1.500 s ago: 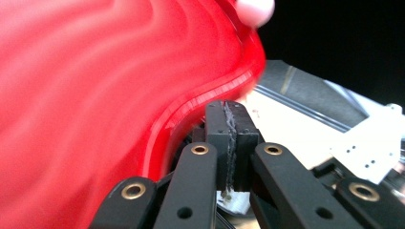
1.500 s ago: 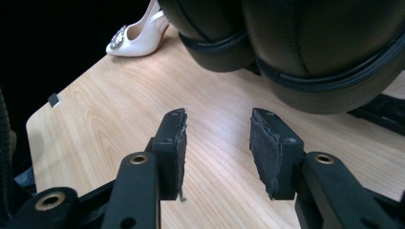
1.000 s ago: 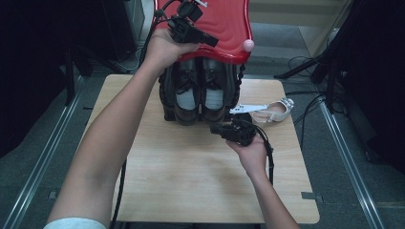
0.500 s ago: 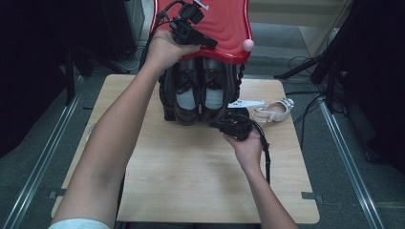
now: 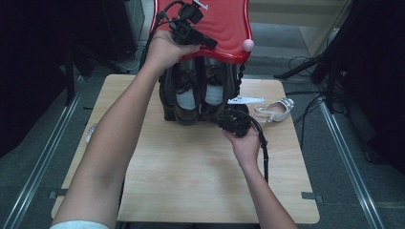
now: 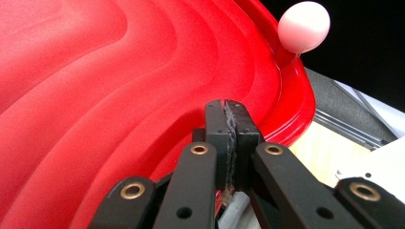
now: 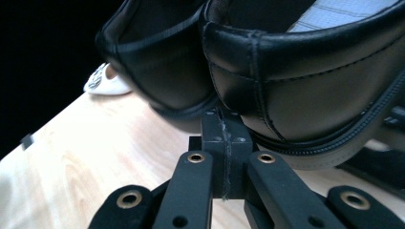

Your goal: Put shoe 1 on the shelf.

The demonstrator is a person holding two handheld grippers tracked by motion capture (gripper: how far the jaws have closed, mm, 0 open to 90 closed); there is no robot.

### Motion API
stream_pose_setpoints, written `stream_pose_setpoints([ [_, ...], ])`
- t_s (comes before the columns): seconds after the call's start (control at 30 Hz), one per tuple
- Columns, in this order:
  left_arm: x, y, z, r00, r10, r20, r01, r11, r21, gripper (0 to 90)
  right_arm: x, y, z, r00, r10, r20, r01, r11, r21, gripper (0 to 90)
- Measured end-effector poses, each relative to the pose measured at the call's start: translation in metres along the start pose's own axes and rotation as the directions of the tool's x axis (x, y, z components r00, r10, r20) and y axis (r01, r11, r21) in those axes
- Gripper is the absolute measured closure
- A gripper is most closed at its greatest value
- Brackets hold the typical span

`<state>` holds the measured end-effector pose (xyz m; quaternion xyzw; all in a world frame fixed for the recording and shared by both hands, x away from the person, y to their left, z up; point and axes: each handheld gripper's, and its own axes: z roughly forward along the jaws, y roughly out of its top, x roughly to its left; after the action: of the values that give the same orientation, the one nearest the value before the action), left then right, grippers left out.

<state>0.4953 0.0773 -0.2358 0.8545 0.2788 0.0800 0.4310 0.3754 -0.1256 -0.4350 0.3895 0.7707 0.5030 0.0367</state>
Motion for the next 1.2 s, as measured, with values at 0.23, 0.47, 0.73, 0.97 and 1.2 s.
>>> stream_pose_setpoints([
  [0.23,0.001,0.0,0.0,0.9999,-0.006,0.008,0.006,1.0,0.0,89.3,-0.006,0.007,0.004,0.9999,0.013,0.006,-0.013,1.0,-0.027,90.0],
  [0.47,0.002,0.0,0.0,0.9998,-0.015,0.015,0.015,0.9999,-0.001,89.2,-0.014,0.014,0.004,0.9986,0.043,0.032,-0.041,0.997,-0.059,90.0],
  [0.73,0.002,-0.001,0.0,0.9997,-0.018,0.015,0.018,0.9998,0.0,89.2,-0.024,0.025,0.003,0.9941,0.062,0.09,-0.055,0.995,-0.079,90.0],
  [0.97,0.003,-0.001,0.0,0.9993,-0.031,0.018,0.031,0.9995,-0.004,89.2,-0.032,0.032,-0.001,0.9782,0.061,0.199,-0.047,0.996,-0.076,90.0],
  [1.2,0.003,-0.001,0.0,0.9992,-0.033,0.022,0.033,0.9995,-0.002,89.1,-0.031,0.022,-0.002,0.9836,0.073,0.165,-0.063,0.996,-0.067,90.0],
])
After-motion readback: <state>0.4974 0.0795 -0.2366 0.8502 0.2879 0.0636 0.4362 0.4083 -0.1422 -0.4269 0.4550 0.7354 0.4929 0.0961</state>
